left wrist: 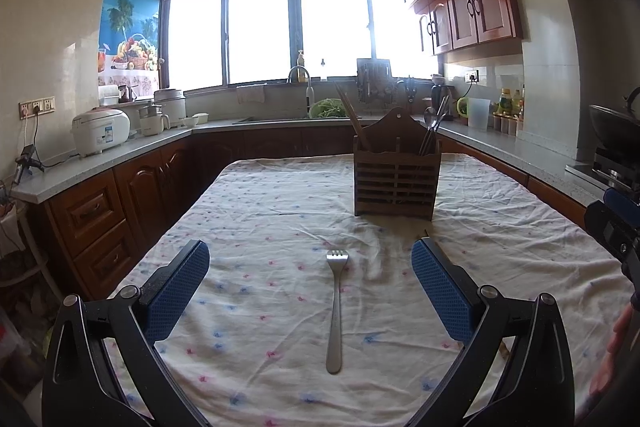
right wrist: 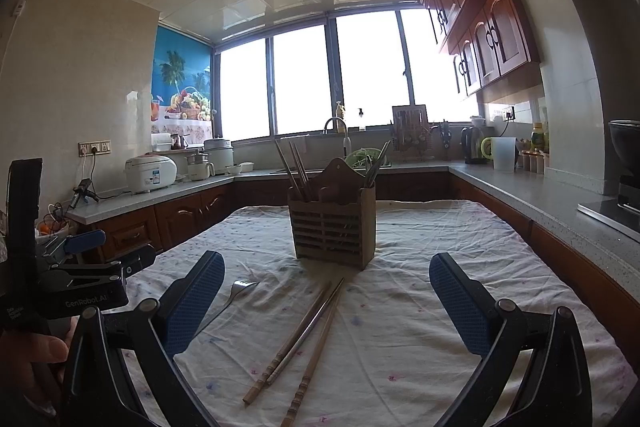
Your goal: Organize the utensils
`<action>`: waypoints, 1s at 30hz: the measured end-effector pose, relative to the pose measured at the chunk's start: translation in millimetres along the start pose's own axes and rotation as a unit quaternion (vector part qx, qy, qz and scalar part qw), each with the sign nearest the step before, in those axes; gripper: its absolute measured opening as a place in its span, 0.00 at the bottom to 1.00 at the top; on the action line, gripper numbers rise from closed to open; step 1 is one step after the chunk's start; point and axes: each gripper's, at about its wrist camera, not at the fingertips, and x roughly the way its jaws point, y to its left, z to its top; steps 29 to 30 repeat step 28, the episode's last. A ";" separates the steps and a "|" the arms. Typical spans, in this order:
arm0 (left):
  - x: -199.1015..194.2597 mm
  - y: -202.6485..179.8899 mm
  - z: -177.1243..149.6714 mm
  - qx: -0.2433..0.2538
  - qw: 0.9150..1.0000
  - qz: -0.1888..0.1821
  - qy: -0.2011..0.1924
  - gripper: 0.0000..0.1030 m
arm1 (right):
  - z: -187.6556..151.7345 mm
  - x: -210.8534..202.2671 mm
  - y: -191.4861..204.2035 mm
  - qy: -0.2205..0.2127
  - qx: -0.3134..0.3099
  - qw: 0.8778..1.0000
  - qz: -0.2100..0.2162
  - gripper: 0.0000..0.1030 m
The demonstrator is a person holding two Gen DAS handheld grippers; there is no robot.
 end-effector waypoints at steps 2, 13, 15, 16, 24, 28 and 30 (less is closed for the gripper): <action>0.1 -0.1 0.1 0.001 1.000 -0.001 0.000 1.00 | 0.0 -0.2 -0.2 -0.001 -0.001 1.000 0.000 1.00; 0.9 -0.4 1.0 0.000 1.000 -0.003 0.001 1.00 | 0.3 1.9 0.4 0.002 0.001 1.000 0.000 1.00; 0.9 -0.6 0.9 0.001 1.000 -0.003 0.001 1.00 | 0.2 3.5 0.2 0.003 0.002 1.000 -0.001 1.00; 1.5 -0.9 1.2 0.001 1.000 -0.004 0.002 1.00 | 0.4 5.0 -0.2 0.005 0.002 1.000 -0.001 1.00; 11.5 -0.3 7.5 -0.002 1.000 -0.013 0.007 1.00 | -0.4 15.7 -4.4 0.019 0.005 1.000 -0.008 1.00; 17.0 -0.8 7.7 -0.003 1.000 -0.024 0.019 1.00 | -0.7 20.6 -5.1 0.025 0.006 1.000 -0.008 1.00; 17.0 -0.8 7.7 -0.003 1.000 -0.024 0.019 1.00 | -0.7 20.6 -5.1 0.025 0.006 1.000 -0.008 1.00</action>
